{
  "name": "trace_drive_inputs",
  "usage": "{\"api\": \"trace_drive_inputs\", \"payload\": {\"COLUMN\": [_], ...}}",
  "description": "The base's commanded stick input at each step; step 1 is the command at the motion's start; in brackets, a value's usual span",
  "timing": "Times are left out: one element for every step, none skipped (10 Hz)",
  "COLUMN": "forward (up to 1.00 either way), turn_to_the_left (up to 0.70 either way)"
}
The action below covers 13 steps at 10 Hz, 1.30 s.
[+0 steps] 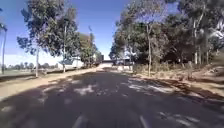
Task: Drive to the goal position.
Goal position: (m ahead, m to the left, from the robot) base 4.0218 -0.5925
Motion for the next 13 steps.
{"api": "trace_drive_inputs", "payload": {"forward": [1.0,1.0,1.0,1.0,1.0,1.0,1.0,1.0,1.0,1.0,1.0,1.0,1.0], "turn_to_the_left": [0.0,0.0,0.0,0.0,0.0,0.0,0.0,0.0,0.0,0.0,0.0,0.0,0.0]}}
